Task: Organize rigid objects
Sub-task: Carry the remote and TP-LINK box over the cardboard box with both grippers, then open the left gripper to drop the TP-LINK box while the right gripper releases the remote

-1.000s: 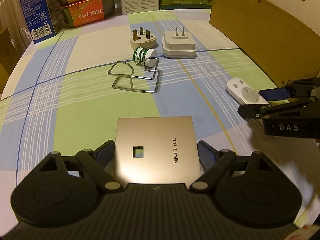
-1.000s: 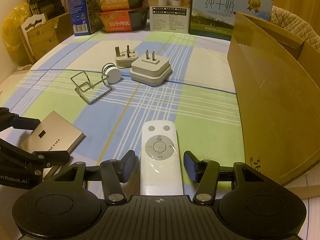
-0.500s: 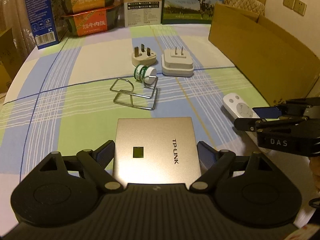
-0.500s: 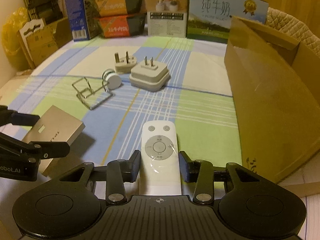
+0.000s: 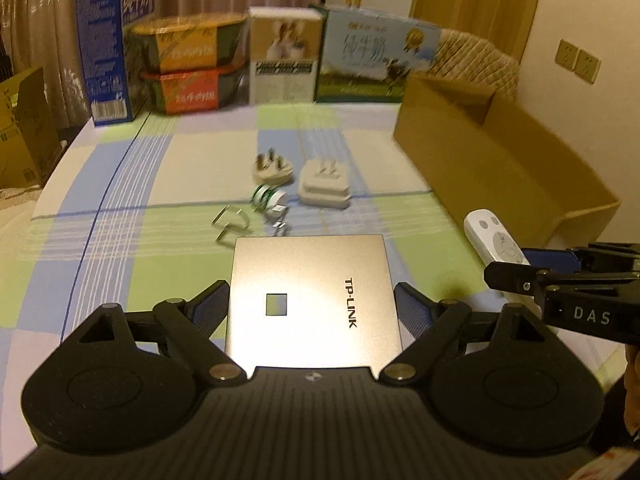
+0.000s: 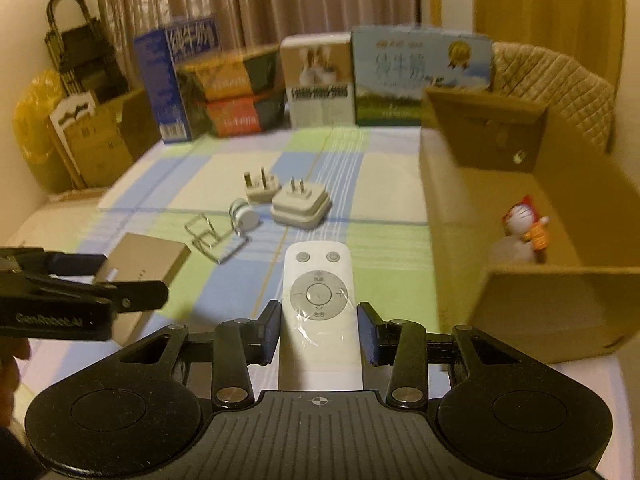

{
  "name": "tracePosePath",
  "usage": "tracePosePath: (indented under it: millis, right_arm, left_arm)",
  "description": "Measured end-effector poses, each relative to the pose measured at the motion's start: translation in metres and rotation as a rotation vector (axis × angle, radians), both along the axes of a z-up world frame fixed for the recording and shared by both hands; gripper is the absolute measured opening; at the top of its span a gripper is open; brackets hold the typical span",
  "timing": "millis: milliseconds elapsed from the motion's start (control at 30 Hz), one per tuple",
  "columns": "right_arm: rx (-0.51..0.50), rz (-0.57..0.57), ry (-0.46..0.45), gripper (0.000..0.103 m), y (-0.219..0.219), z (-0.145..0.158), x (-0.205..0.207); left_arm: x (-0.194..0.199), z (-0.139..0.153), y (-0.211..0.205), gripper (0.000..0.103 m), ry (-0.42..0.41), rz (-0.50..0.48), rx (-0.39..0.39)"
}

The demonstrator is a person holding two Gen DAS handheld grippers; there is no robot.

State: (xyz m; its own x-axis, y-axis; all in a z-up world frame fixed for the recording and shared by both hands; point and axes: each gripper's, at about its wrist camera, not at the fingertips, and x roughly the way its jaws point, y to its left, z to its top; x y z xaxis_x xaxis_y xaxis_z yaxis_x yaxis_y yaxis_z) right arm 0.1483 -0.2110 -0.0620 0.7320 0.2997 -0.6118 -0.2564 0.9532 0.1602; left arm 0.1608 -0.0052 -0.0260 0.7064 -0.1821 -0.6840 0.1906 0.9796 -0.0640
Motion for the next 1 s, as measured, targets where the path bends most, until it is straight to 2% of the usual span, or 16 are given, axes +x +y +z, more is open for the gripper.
tracePosePath:
  millis: [267, 467, 767, 900, 1000]
  right_arm:
    - [0.031, -0.102, -0.073, 0.038, -0.054, 0.062, -0.018]
    - [0.021, -0.178, -0.089, 0.038, -0.105, 0.083, -0.009]
    - [0.074, -0.271, -0.051, 0.038, -0.175, 0.084, 0.024]
    - [0.085, -0.294, -0.036, 0.038, -0.196, 0.08, 0.036]
    - [0.103, -0.309, -0.024, 0.038, -0.209, 0.076, 0.044]
  left_arm:
    - [-0.007, 0.056, -0.062, 0.085, -0.076, -0.105, 0.014]
    - [0.003, 0.08, -0.122, 0.085, -0.108, -0.202, 0.009]
    - [0.036, 0.085, -0.199, 0.085, -0.1, -0.309, 0.021]
    - [0.055, 0.075, -0.215, 0.085, -0.062, -0.321, 0.005]
    - [0.068, 0.068, -0.224, 0.085, -0.047, -0.325, 0.027]
